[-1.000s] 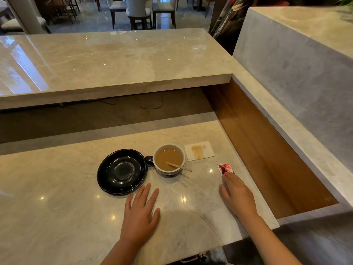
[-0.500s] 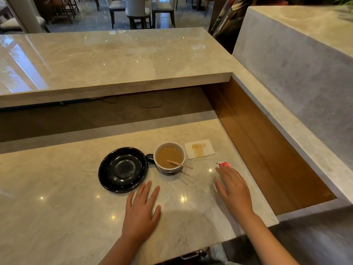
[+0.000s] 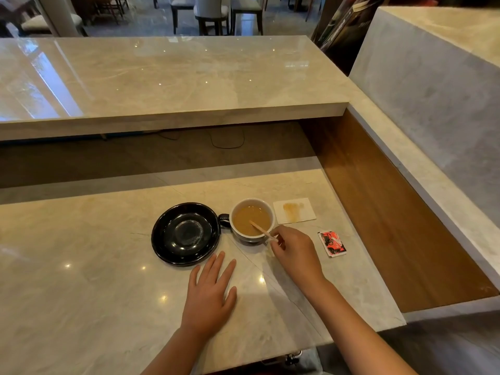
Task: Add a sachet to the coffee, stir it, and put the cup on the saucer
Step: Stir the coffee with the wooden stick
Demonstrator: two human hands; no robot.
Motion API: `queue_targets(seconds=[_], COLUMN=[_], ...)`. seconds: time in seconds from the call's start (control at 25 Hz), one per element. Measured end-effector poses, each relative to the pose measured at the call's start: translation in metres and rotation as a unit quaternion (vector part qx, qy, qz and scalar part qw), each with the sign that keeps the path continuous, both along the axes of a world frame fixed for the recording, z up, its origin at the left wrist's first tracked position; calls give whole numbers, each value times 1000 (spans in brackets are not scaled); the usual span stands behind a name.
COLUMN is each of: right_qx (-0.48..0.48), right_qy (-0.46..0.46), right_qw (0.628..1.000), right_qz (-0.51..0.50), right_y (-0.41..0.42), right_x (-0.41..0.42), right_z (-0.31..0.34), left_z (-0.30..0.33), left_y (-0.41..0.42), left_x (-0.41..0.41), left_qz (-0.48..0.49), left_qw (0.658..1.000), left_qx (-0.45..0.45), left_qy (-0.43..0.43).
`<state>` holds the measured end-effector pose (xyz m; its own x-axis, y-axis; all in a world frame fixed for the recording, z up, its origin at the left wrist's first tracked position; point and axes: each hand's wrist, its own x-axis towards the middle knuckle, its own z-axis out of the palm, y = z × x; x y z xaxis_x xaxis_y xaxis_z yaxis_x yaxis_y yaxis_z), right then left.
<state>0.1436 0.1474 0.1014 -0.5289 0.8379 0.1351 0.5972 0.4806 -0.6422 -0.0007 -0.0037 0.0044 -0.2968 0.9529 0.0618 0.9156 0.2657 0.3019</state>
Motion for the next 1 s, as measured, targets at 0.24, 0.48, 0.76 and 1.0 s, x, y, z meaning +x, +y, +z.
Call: queue_targets(seconds=[0.24,0.48,0.76,1.0], right_qx=[-67,-10,26,-145], right_qy=[146,133,66,165], right_qw=[987,991,997,976], right_qz=[-30,22,42,3], right_y=[13,40,57,33], right_x=[-23,-36,1,-1], right_z=[14,15,21,4], left_z=[1,-1,-1,0], left_y=[1,1,2,1], left_x=[1,0,1,1], left_qz=[4,10,12,13], left_qw=[1000,1000,1000,1000], left_qx=[8,-8,-14,-16], left_qy=[-6,0,-1,0])
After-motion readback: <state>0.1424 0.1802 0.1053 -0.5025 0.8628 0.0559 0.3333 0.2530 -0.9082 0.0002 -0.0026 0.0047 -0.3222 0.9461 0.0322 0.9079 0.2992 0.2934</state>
